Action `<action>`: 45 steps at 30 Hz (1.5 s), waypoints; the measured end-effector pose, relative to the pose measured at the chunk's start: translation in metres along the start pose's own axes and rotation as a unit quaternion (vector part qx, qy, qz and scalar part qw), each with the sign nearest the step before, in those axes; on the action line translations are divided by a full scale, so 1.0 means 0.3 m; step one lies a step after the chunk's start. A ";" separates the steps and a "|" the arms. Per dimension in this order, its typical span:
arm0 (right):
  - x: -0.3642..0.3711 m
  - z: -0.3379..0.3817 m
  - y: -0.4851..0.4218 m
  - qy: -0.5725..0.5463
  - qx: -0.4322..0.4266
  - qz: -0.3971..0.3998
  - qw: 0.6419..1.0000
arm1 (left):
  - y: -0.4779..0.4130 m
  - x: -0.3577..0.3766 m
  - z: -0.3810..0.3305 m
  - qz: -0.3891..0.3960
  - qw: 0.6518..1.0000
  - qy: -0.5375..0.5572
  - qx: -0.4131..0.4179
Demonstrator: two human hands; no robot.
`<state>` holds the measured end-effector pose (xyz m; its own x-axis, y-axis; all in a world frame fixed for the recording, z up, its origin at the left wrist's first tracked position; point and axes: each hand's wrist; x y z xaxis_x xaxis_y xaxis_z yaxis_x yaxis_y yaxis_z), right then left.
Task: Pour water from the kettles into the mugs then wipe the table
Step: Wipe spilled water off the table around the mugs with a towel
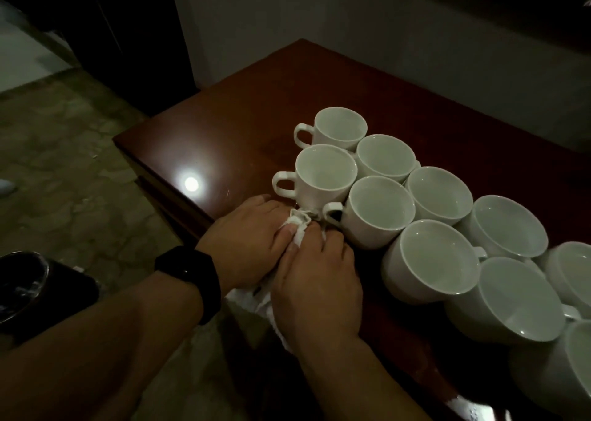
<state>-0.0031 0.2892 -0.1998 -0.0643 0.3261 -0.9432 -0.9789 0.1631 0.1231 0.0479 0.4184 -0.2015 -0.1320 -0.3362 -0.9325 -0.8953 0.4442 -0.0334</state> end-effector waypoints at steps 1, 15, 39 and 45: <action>-0.002 -0.003 0.001 0.006 -0.005 0.001 1.000 | 0.000 0.002 -0.004 -0.008 1.000 0.002 0.004; -0.069 -0.120 0.064 0.081 -0.045 0.049 0.994 | 0.069 0.020 -0.171 -0.020 0.998 -0.040 0.037; -0.079 -0.166 0.095 0.125 -0.084 0.097 0.984 | 0.115 0.099 -0.190 -0.057 0.998 0.014 -0.018; -0.054 -0.096 0.029 0.109 -0.094 0.089 0.986 | 0.084 0.061 -0.112 -0.049 0.998 0.019 -0.031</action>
<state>-0.0162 0.2585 -0.1923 -0.2578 0.1235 -0.9583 -0.9658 -0.0608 0.2520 0.0087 0.3956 -0.2073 -0.0573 -0.4065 -0.9119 -0.9292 0.3557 -0.1002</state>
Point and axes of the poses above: each hand's wrist, its own y-axis away from the middle knuckle, its own x-axis out of the palm, z = x × y, and after that the axes turned 10 degrees about x, right-handed
